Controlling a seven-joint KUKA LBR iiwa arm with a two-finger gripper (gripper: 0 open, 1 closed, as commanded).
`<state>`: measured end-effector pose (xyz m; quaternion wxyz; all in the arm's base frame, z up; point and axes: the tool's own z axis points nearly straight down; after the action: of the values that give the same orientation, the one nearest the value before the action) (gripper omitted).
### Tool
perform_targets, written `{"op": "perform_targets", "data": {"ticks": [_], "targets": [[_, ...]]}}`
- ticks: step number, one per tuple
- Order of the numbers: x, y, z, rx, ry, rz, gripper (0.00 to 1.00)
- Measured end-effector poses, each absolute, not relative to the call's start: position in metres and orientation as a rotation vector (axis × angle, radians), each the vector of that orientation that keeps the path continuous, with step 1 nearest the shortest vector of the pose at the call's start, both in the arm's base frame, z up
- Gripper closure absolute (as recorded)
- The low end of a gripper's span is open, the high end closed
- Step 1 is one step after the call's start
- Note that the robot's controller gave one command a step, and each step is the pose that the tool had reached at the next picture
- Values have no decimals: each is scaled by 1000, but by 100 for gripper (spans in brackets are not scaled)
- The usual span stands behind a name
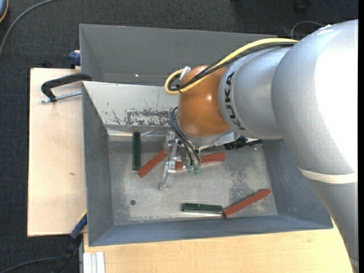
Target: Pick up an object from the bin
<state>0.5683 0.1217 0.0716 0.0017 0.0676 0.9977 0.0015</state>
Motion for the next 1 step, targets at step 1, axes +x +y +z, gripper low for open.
{"op": "perform_targets", "data": {"ticks": [1], "targets": [[600,70,72,294,3119,3,0]]}}
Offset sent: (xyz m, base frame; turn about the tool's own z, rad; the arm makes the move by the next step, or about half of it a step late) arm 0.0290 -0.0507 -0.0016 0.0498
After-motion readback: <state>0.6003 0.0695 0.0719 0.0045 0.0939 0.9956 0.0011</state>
